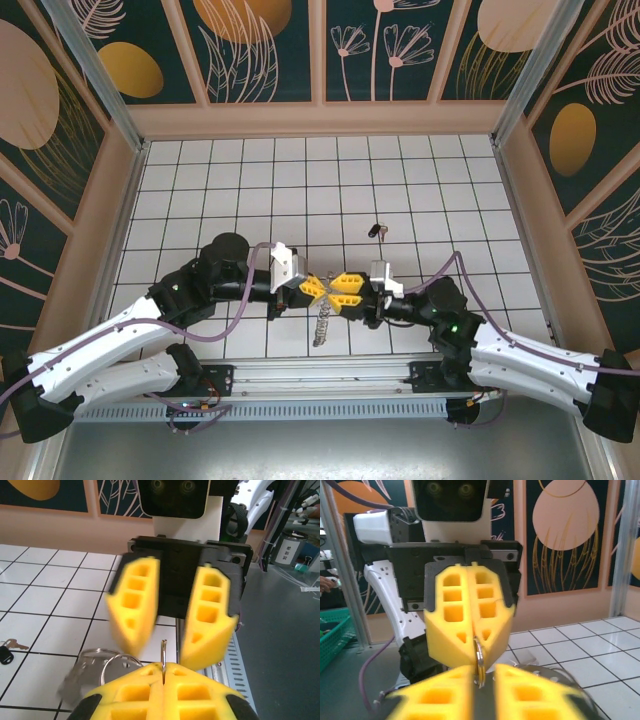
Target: Put the keys on the keyring
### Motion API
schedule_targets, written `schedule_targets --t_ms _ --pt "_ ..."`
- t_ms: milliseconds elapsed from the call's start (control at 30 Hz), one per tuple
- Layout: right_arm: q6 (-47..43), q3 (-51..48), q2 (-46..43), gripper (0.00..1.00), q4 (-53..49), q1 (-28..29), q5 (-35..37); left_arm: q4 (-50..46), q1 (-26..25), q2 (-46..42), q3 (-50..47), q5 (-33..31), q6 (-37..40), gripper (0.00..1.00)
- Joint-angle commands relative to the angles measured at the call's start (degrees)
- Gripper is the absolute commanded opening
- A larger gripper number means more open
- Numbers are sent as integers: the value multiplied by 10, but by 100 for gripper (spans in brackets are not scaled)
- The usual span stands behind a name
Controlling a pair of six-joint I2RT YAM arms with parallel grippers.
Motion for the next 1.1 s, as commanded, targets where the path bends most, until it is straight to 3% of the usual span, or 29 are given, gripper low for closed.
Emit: schedule_targets --t_ms 0,133,300,433,500,700,833,933,1067 --pt "-5 43 -20 56 -85 -6 69 2 -4 -14 6 -39 11 0" --pt "-13 83 -55 66 -205 -6 137 -22 -3 -15 7 -98 8 0" --pt "-4 141 -81 66 -342 -7 262 -30 -4 -18 -10 -130 -14 0" --pt "12 186 -51 66 -427 -17 379 -23 -4 -25 -19 -132 -29 0" --pt "24 215 -12 66 -471 -49 401 -24 -4 -24 -18 -139 -33 0" --pt "65 264 105 64 -530 -236 255 -17 -3 -27 -21 -148 -55 0" --pt "42 278 182 62 -538 -338 199 -16 -4 -47 -35 -171 -78 0" --pt "27 281 238 62 -525 -397 144 -15 -4 -57 -51 -184 -103 0" --pt "2 304 323 60 -520 -432 111 -6 -3 -75 -74 -193 -128 0"
